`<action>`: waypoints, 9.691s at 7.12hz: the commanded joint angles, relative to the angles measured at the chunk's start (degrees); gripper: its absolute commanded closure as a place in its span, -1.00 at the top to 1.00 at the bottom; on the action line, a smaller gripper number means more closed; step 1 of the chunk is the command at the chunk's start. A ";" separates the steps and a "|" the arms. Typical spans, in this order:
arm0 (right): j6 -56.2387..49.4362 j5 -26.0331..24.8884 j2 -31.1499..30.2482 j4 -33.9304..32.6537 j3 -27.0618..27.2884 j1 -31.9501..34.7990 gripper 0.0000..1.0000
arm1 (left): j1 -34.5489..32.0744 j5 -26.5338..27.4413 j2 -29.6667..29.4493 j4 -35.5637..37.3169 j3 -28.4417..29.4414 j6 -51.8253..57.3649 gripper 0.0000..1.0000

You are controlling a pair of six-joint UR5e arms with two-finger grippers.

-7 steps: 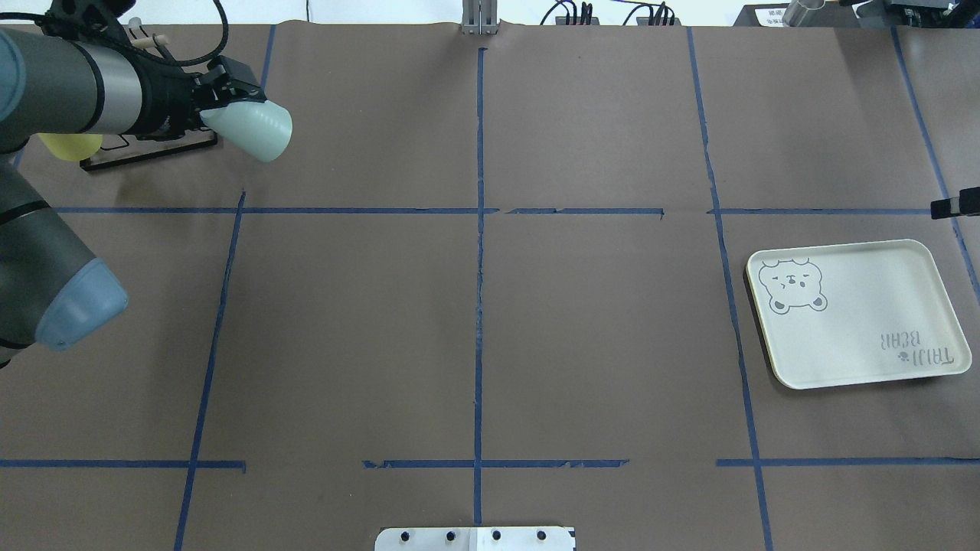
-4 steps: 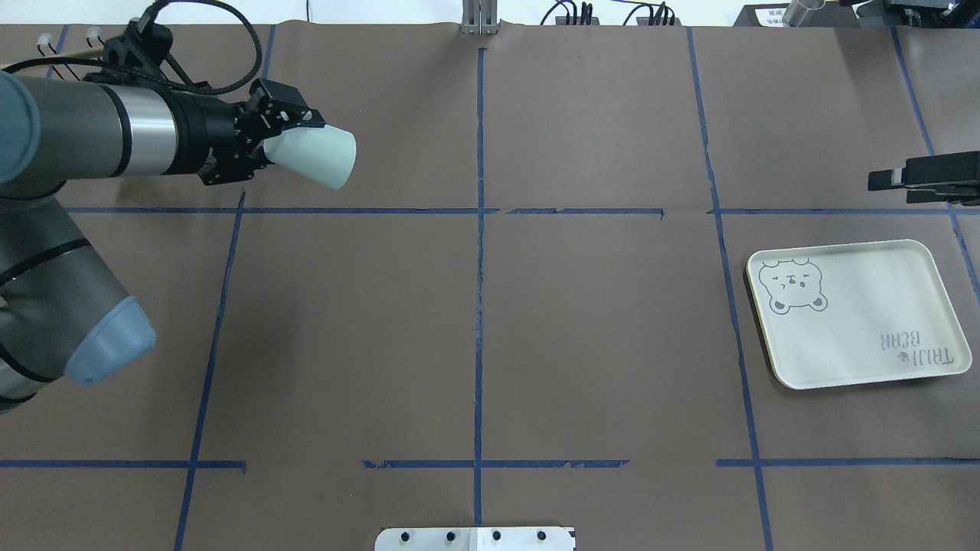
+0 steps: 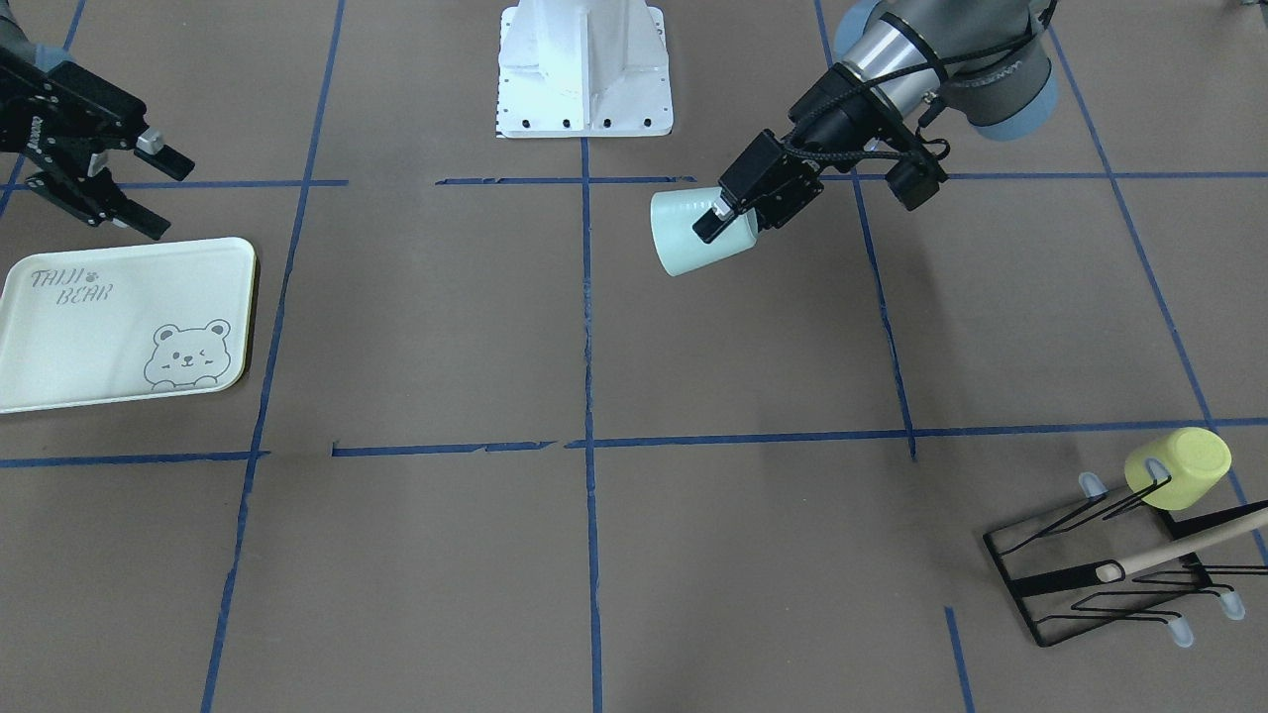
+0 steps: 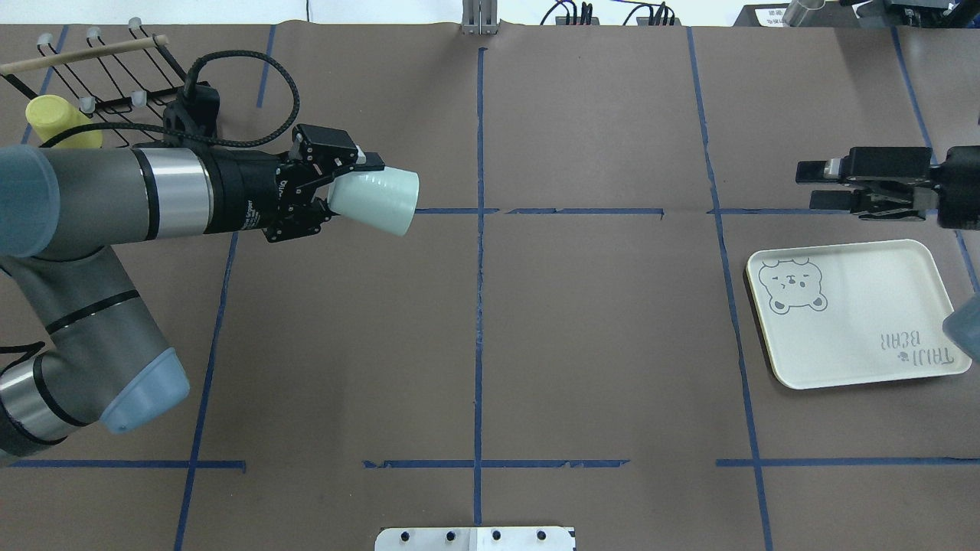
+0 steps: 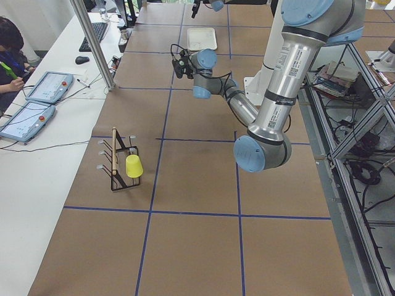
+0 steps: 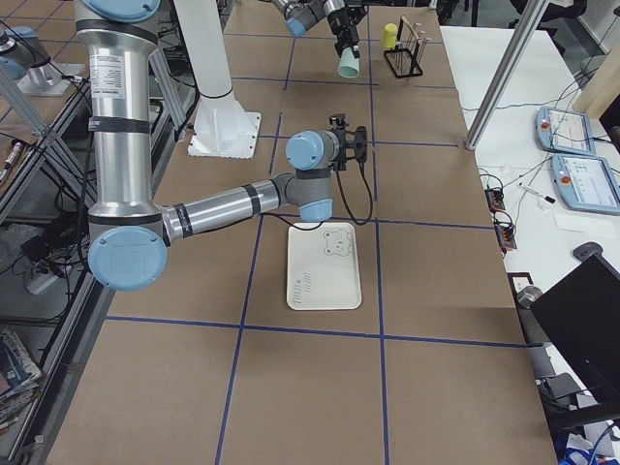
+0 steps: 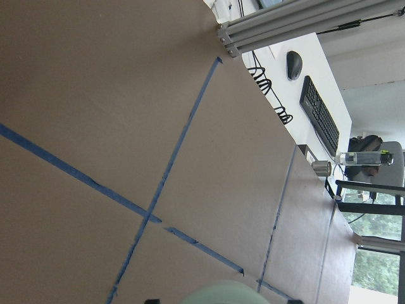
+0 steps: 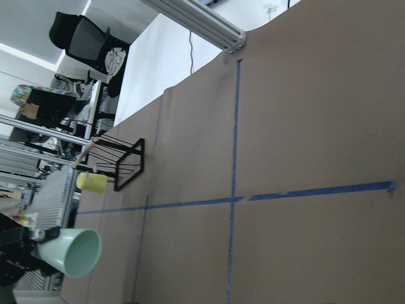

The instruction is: Left arm grabs green cup and hands to right arm on tray

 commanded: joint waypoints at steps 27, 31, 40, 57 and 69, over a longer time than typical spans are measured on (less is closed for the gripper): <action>16.54 -32.72 21.73 4.86 -4.05 -30.19 0.83 | 13.84 10.06 -3.56 -23.93 5.60 -3.37 0.14; 16.54 -32.54 21.82 5.03 -3.79 -30.55 0.62 | 13.84 10.06 -3.56 -23.93 5.69 -3.28 0.15; 16.36 -32.54 21.82 5.03 -4.05 -30.98 -0.26 | 13.93 10.06 -3.65 -23.93 5.16 -3.37 0.16; 14.97 -11.35 18.83 -18.43 -2.38 -16.19 -1.00 | 0.41 2.73 -4.27 -4.42 10.97 6.48 1.00; -75.31 5.26 -2.23 -85.24 8.43 12.34 -1.00 | -45.64 -32.39 14.34 71.74 8.15 123.26 1.00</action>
